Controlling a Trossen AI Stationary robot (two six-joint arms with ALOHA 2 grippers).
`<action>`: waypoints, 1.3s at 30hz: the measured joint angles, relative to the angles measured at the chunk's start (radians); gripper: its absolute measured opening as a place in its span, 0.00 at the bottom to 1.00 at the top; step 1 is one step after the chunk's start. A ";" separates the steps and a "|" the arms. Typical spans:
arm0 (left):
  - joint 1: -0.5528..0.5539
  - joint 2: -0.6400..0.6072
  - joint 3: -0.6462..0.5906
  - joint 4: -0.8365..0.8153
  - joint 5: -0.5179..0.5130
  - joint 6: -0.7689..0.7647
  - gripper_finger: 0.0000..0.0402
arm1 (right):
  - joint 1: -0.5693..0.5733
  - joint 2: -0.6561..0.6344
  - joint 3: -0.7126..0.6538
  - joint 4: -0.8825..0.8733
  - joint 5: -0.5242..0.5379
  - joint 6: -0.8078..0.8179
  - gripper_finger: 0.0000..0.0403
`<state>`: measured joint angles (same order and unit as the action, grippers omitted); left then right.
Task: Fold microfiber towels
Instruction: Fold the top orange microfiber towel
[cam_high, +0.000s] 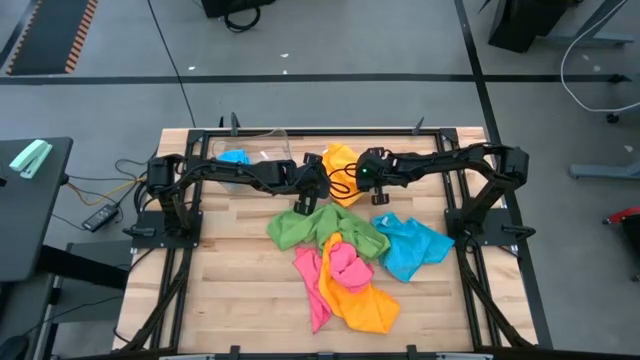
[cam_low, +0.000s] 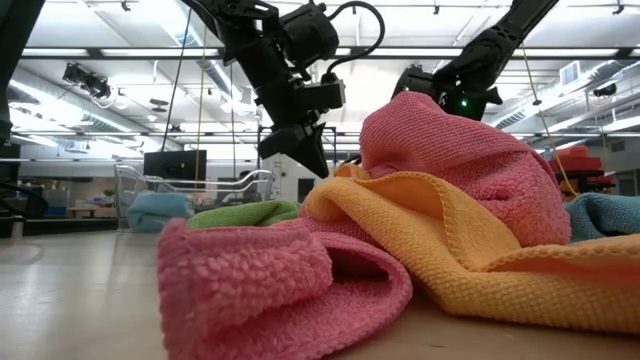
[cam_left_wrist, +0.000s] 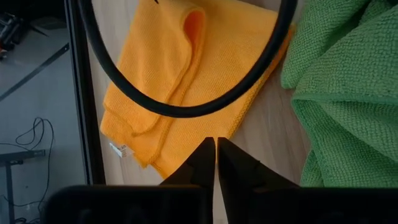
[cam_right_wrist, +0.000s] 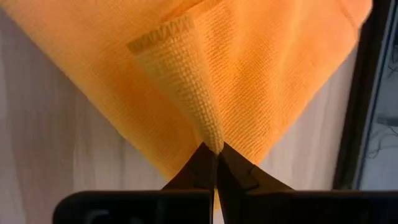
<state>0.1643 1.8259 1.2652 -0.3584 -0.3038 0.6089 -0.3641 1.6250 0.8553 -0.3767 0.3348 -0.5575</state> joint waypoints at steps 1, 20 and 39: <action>0.000 0.000 0.000 0.000 0.000 0.001 0.06 | 0.001 0.000 0.006 -0.014 0.006 0.000 0.02; 0.000 0.000 0.000 -0.010 0.000 0.004 0.06 | -0.002 0.000 0.071 -0.202 0.181 -0.035 0.03; 0.000 0.000 0.000 -0.010 0.000 0.003 0.07 | -0.020 0.000 0.070 -0.329 0.107 -0.165 0.03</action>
<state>0.1644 1.8259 1.2652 -0.3689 -0.3042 0.6121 -0.3840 1.6249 0.9257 -0.7055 0.4423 -0.7223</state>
